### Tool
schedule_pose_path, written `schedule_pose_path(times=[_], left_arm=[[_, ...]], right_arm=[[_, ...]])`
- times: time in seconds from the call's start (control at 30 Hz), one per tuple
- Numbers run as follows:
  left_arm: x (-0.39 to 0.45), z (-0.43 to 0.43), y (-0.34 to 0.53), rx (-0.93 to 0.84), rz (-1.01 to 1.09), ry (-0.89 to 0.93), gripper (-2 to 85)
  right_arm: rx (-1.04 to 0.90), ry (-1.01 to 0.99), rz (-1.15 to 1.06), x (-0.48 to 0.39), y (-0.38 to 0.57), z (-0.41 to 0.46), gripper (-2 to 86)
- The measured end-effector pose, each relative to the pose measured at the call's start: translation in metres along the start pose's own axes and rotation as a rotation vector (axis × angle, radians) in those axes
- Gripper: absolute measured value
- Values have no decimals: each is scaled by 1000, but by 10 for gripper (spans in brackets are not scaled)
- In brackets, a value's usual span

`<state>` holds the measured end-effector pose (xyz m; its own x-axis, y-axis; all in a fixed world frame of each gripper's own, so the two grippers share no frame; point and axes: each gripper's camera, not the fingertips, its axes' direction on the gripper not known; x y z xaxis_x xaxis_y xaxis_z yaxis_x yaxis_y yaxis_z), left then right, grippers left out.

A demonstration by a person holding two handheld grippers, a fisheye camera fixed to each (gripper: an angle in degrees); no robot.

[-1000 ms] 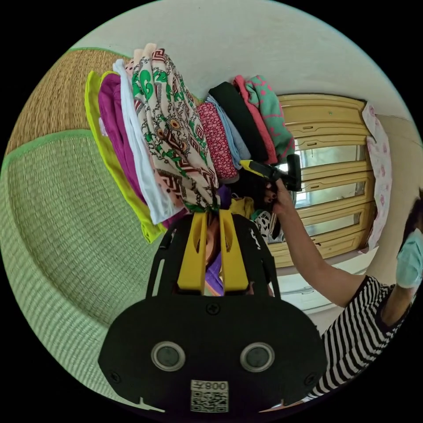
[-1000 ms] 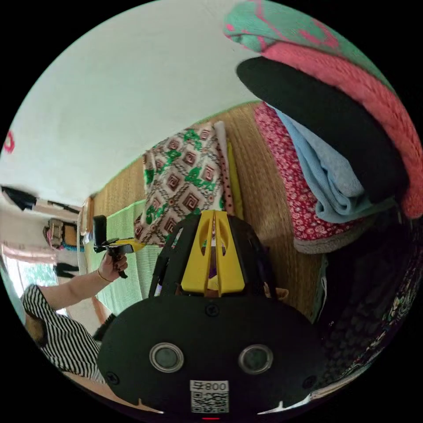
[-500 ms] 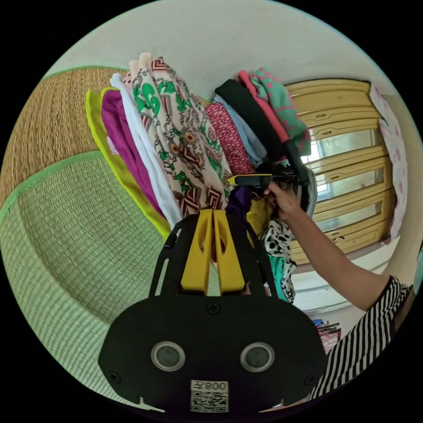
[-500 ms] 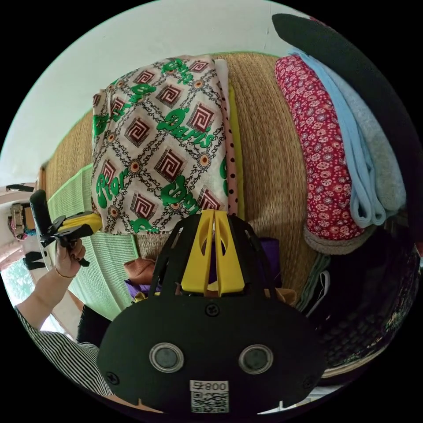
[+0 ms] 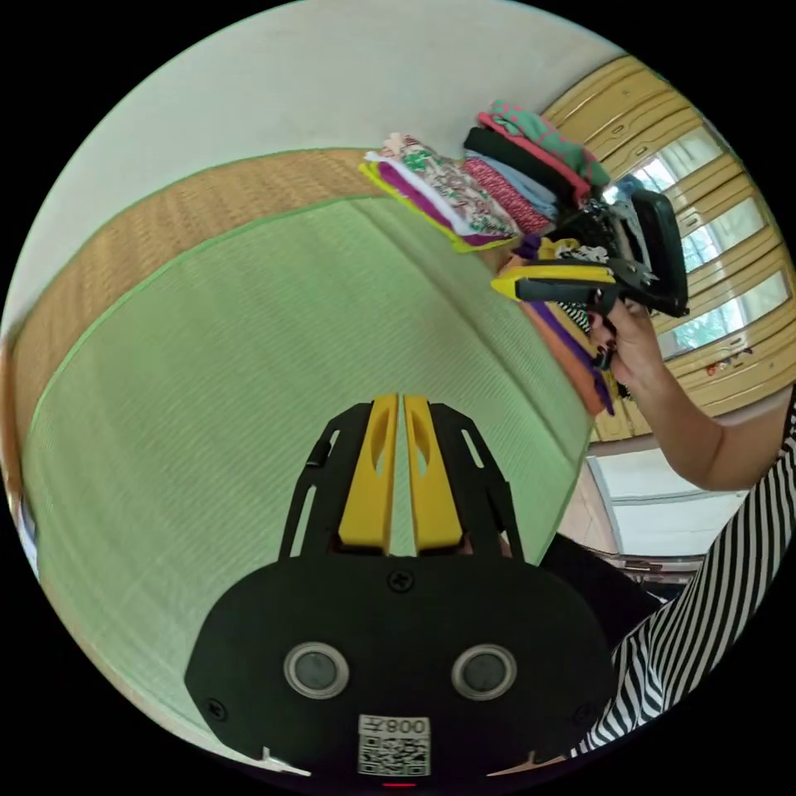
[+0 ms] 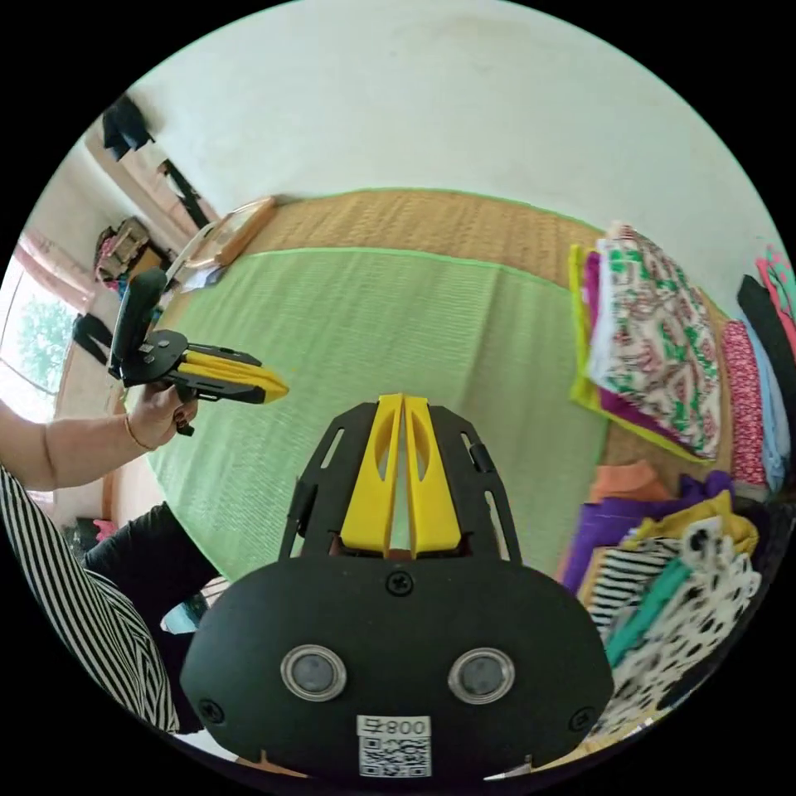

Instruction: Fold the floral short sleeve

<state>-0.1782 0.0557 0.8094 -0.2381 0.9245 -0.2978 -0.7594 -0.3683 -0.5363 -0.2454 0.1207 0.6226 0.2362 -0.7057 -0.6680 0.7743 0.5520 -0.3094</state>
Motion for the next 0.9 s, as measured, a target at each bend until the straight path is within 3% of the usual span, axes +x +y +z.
schedule_pose_path(times=[0.23,0.4,0.6,0.8,0.9], left_arm=[[7,-133,203,81,-163,-224,72],[35,-190,307,89,-250,-320,114],[49,-216,372,69,-436,-302,182],[67,-232,368,114,-517,-285,223],[85,-236,367,128,-562,-382,222]], right_arm=[[-33,-49,-101,-149,65,123,16],[-66,55,-112,-212,120,189,51],[-136,114,-25,-206,161,273,135],[-165,191,105,-144,182,344,228],[-151,225,158,-112,192,377,248]])
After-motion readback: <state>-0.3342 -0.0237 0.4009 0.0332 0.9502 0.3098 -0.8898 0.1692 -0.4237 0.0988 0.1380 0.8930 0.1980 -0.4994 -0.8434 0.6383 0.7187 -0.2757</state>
